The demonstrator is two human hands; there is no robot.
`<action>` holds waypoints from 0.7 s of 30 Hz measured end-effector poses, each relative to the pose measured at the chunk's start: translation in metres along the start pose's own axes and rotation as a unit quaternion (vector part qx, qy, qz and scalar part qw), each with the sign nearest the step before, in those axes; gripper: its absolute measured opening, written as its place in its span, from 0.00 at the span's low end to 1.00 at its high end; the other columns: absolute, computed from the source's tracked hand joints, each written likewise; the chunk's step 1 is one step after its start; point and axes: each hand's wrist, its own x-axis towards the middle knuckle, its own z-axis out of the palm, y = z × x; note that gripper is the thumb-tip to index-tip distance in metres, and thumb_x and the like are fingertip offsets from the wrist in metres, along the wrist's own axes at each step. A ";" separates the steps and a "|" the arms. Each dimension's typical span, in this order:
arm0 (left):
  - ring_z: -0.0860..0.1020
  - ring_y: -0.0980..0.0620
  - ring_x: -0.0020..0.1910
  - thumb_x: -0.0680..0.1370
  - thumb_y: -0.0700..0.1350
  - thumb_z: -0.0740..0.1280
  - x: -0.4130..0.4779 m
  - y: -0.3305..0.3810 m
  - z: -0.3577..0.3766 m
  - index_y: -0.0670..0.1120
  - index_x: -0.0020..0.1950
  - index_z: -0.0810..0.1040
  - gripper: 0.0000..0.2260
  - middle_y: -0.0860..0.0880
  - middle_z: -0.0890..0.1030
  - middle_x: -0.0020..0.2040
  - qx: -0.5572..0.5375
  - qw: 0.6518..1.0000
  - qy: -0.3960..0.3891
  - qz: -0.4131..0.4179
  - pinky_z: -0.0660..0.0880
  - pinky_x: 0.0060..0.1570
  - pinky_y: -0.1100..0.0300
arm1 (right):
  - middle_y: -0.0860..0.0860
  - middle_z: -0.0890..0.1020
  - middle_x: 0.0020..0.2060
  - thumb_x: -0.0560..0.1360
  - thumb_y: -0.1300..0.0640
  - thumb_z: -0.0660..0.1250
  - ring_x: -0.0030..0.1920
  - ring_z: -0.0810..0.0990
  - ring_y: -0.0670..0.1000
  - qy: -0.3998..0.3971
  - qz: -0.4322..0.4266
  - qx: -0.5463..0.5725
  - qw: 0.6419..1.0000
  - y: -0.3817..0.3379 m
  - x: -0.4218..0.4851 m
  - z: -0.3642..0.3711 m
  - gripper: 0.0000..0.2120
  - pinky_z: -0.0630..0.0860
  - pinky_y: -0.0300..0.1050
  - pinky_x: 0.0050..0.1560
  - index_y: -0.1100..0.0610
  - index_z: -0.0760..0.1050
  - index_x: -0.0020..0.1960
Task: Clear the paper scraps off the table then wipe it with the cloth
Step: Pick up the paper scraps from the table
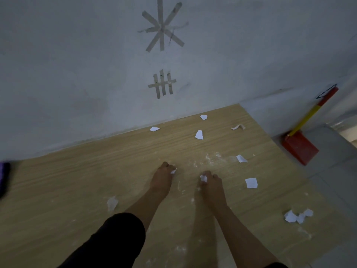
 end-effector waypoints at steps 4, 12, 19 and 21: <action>0.77 0.41 0.51 0.75 0.36 0.63 -0.014 -0.003 -0.002 0.41 0.50 0.80 0.08 0.39 0.79 0.50 -0.005 1.000 0.013 -0.008 0.70 0.48 0.57 | 0.59 0.76 0.48 0.74 0.63 0.64 0.51 0.72 0.60 0.005 0.004 0.008 1.000 -0.001 -0.004 0.000 0.06 0.68 0.48 0.44 0.60 0.73 0.51; 0.79 0.44 0.47 0.74 0.39 0.66 -0.073 -0.021 -0.022 0.42 0.46 0.81 0.05 0.40 0.82 0.46 -0.072 0.993 0.077 -0.052 0.68 0.45 0.60 | 0.58 0.73 0.48 0.76 0.60 0.62 0.51 0.71 0.57 -0.021 -0.066 0.090 0.993 -0.045 -0.044 0.014 0.04 0.69 0.49 0.50 0.60 0.74 0.48; 0.75 0.45 0.48 0.76 0.49 0.64 -0.147 -0.052 -0.047 0.48 0.48 0.80 0.07 0.44 0.81 0.46 -0.020 0.983 0.148 -0.104 0.69 0.42 0.56 | 0.54 0.67 0.48 0.77 0.57 0.63 0.41 0.72 0.51 -0.079 -0.127 0.157 0.976 -0.093 -0.113 0.040 0.09 0.66 0.37 0.43 0.63 0.74 0.45; 0.75 0.45 0.45 0.76 0.49 0.65 -0.170 -0.062 -0.054 0.48 0.48 0.79 0.06 0.43 0.79 0.45 -0.033 0.977 0.171 -0.121 0.67 0.39 0.58 | 0.57 0.71 0.47 0.78 0.57 0.62 0.43 0.74 0.54 -0.108 -0.147 0.133 0.974 -0.100 -0.133 0.050 0.09 0.63 0.39 0.41 0.63 0.75 0.45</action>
